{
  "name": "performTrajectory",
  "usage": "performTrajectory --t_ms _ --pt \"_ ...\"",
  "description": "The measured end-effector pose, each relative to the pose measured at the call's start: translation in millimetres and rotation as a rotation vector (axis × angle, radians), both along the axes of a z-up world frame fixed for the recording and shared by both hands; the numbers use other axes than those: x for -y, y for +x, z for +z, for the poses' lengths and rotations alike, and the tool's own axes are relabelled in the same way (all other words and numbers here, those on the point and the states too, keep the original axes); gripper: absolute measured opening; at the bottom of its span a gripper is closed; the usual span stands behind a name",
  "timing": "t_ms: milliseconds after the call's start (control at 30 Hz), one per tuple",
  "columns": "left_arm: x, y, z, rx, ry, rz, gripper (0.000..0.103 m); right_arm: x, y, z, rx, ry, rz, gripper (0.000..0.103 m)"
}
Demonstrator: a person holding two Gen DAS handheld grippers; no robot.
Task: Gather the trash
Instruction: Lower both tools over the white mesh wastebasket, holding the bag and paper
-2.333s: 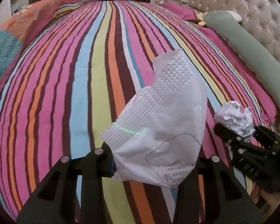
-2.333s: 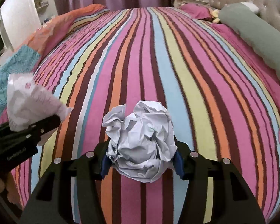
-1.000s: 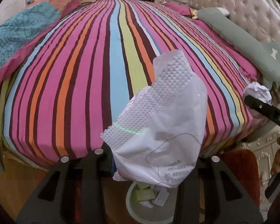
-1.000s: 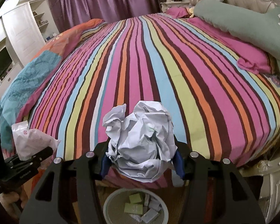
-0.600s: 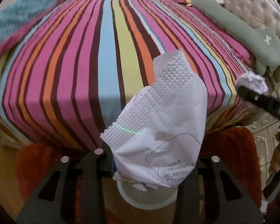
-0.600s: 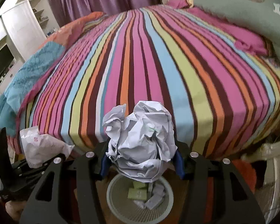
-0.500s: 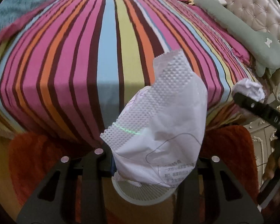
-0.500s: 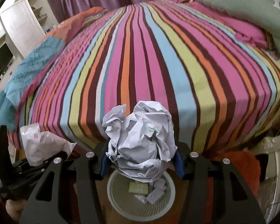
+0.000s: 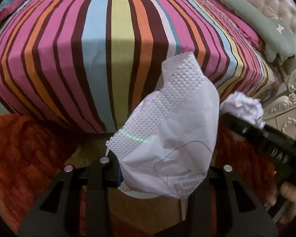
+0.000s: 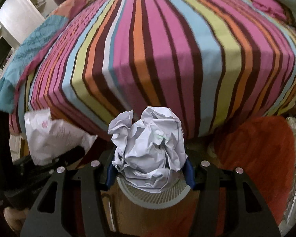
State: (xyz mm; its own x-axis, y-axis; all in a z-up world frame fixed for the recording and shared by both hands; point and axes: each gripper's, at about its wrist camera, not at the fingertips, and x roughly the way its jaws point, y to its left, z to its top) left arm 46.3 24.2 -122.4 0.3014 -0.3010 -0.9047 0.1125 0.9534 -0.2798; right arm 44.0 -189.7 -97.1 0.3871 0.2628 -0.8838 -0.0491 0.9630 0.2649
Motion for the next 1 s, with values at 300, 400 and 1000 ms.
performTrajectory --t_ms 300,400,1000 --pt "-0.1 1.0 -30.1 -0.131 -0.023 0.013 0.037 4.6 1.6 -34.5 -0.171 0.039 0.000 0.052" --pt "4.5 1.7 -42.1 -0.180 -0.016 0.001 0.037 6.0 4.0 -44.9 -0.221 0.053 -0.005 0.052" --pt "20.1 9.2 -96.6 -0.397 0.050 -0.027 0.037 6.1 16.1 -95.0 -0.466 0.075 -0.036 0.052"
